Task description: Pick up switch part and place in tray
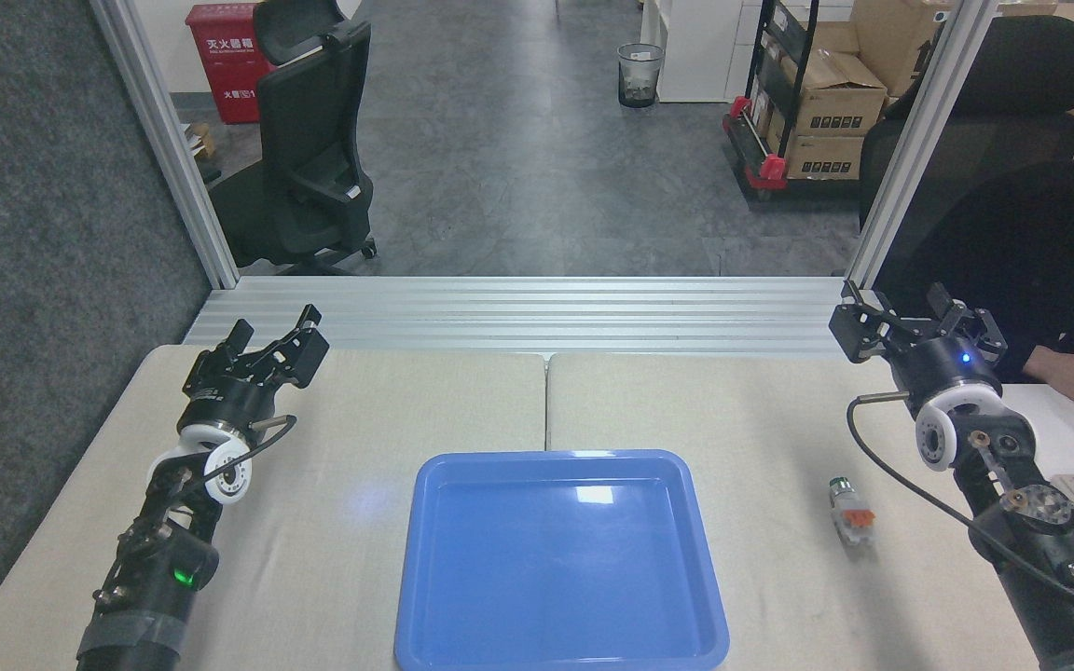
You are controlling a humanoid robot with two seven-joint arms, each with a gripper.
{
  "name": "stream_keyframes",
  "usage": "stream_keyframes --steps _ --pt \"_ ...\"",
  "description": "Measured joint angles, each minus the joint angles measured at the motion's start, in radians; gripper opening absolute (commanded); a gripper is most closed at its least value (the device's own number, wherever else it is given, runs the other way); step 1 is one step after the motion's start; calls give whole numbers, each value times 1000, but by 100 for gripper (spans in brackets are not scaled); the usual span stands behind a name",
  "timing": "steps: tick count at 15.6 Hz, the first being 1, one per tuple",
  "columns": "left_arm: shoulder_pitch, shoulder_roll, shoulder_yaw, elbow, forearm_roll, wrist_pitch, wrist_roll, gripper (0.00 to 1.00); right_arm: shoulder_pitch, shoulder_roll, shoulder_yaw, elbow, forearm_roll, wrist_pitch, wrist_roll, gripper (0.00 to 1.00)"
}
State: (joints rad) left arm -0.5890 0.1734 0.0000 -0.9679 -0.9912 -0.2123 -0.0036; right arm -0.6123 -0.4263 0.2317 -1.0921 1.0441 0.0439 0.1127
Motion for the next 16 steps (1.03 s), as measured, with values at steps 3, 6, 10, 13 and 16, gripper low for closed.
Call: stream_keyframes --steps 3,6,10,13,16 --pt "0 0 0 0 0 0 0 100 -10 4 -8 0 -3 0 1 98" --pt "0 0 0 0 0 2 -1 100 -17 5 -13 0 -4 0 -6 98" --pt "0 -1 0 0 0 2 -2 100 -18 10 -13 -1 0 4 -11 98" --pt "0 -1 0 0 0 2 -2 100 -7 13 -13 -3 0 4 -12 98" --pt "0 -1 0 0 0 2 -2 100 6 16 -14 -10 0 4 -12 98"
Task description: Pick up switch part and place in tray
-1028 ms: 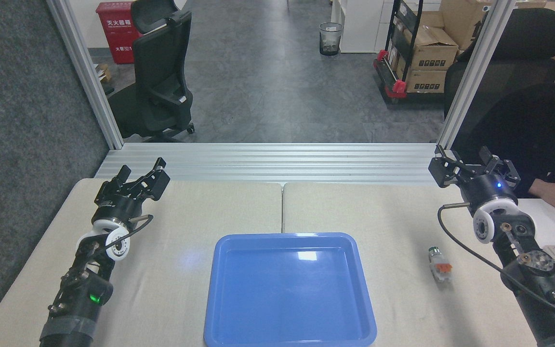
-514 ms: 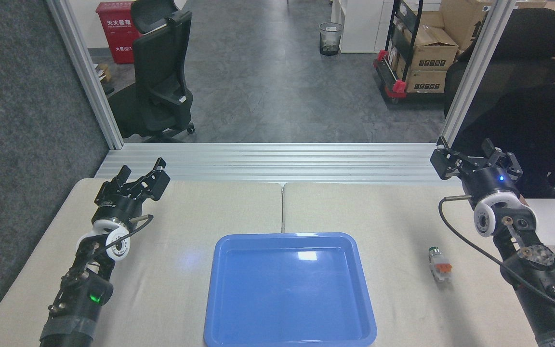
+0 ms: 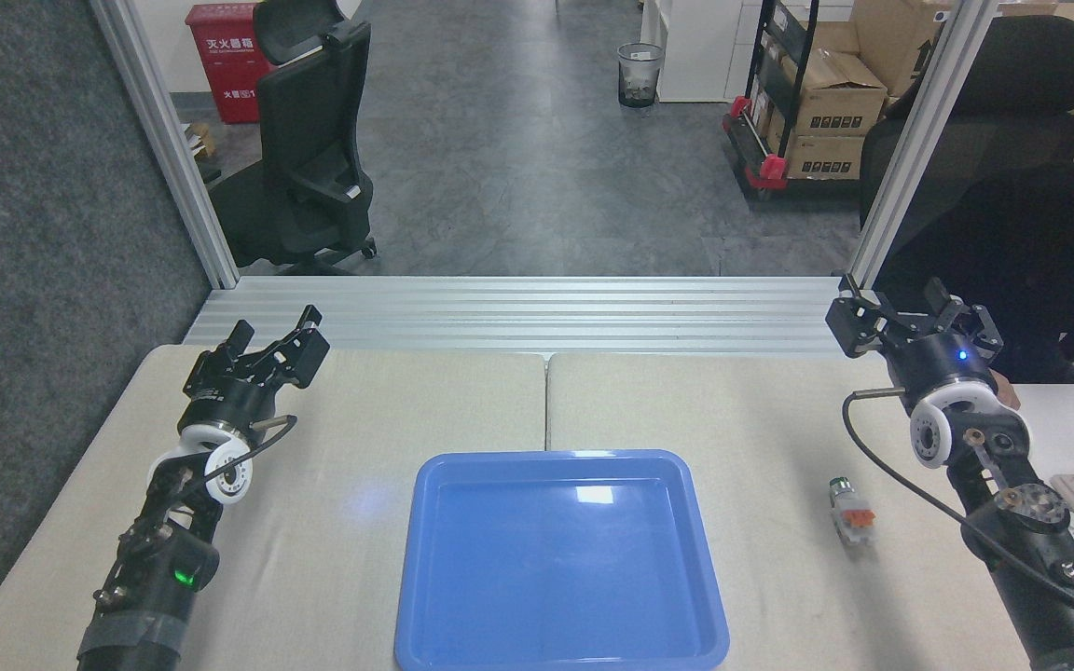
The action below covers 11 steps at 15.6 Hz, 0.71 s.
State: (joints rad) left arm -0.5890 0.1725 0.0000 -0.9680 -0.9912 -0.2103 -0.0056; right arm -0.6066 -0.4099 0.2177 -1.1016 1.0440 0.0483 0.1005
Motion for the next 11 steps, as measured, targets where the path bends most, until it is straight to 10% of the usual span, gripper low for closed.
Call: stream_keyframes --steps 11 --pt "0 0 0 0 0 0 0 100 32 -2 -11 -24 -2 -2 -21 98"
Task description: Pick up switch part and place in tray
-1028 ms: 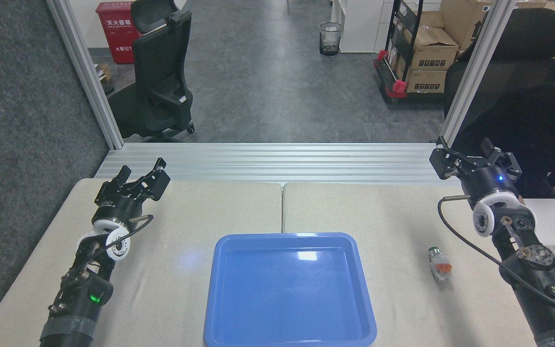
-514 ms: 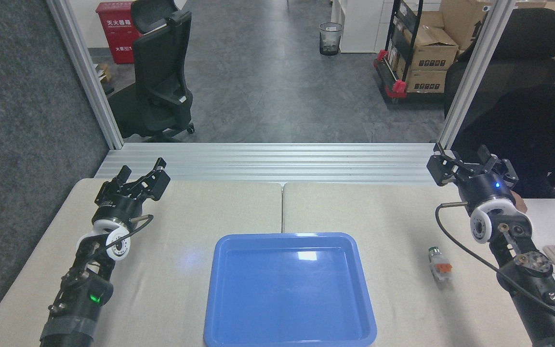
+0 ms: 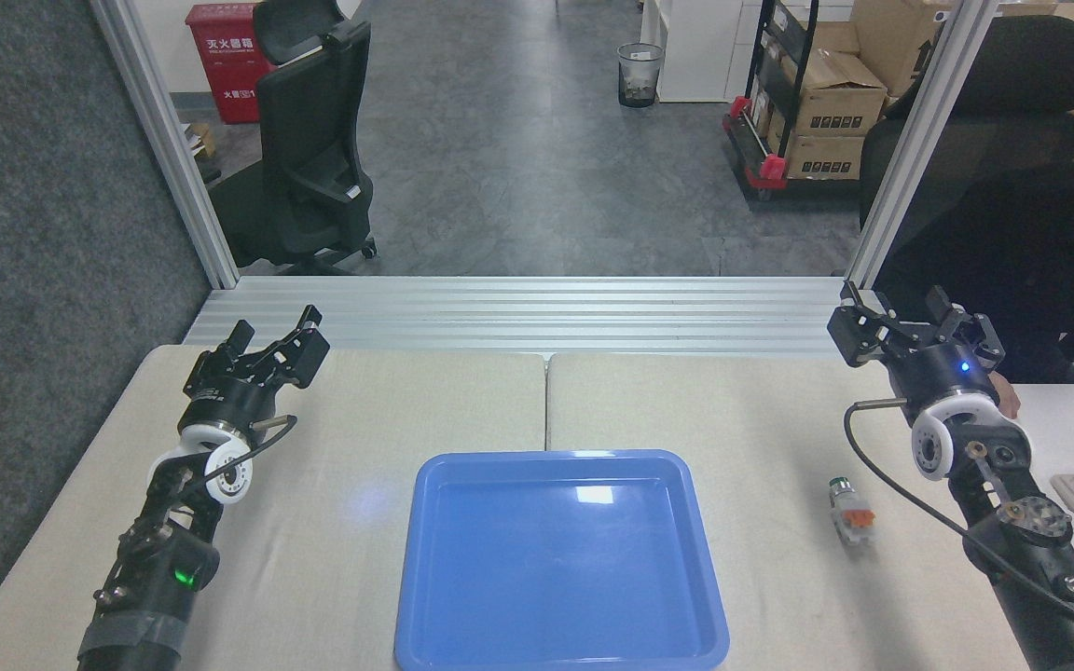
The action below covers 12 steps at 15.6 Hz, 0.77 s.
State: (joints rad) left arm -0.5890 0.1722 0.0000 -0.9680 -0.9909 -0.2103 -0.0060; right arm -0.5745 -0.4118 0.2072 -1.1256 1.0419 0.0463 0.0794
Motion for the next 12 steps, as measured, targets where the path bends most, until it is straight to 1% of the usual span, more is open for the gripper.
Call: stream_keyframes --steps 12 --pt "0 0 0 0 0 0 0 100 8 5 1 -12 0 1 -2 98"
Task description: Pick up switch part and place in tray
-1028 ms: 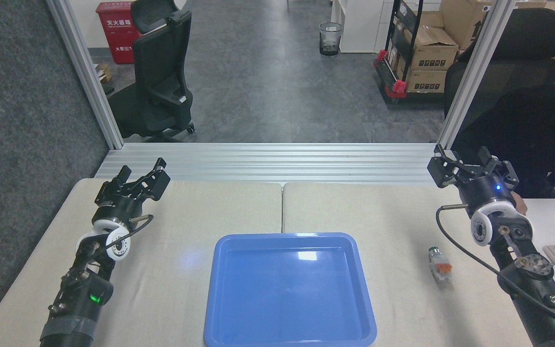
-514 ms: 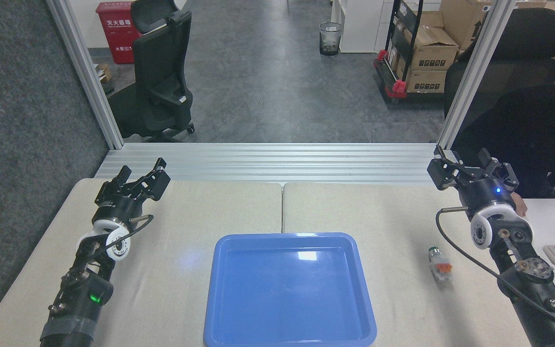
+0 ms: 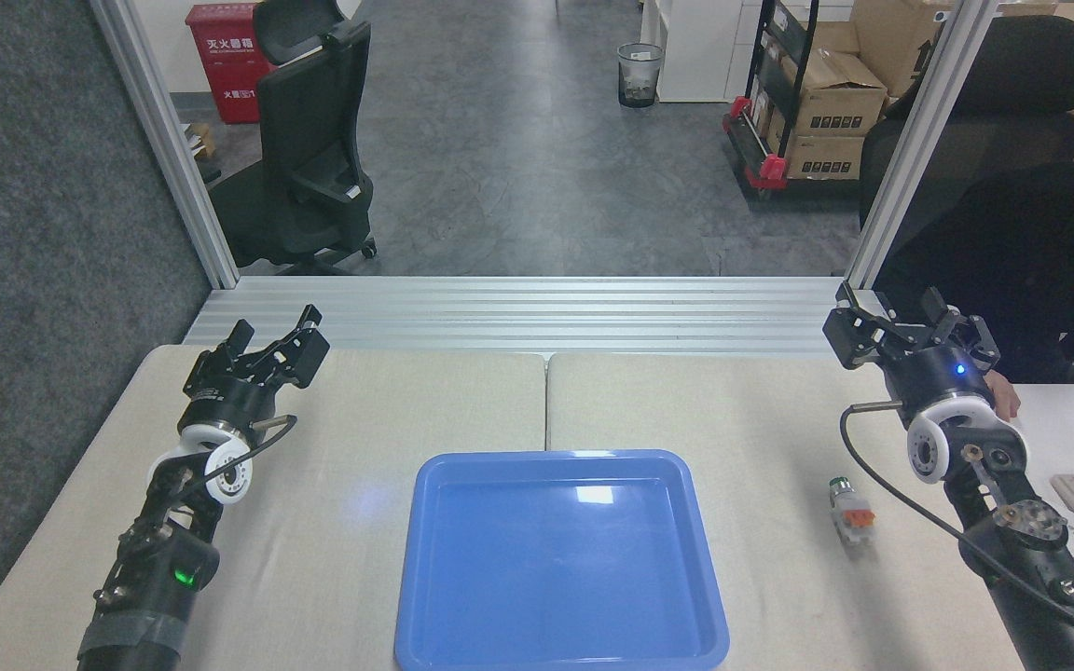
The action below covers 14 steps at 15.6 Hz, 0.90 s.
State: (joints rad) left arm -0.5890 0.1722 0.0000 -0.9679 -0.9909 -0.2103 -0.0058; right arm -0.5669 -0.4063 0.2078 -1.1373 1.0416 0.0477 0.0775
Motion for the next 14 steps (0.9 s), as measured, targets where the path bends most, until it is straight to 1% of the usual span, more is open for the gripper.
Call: stream_keyframes --steps 9,11,14 --pt "0 0 0 0 0 0 1 100 8 0 5 -14 1 -1 0 98" --pt "0 0 0 0 0 0 1 100 45 -1 7 -15 2 -2 1 98" --pt "0 0 0 0 0 0 1 100 152 1 11 -11 4 3 2 98"
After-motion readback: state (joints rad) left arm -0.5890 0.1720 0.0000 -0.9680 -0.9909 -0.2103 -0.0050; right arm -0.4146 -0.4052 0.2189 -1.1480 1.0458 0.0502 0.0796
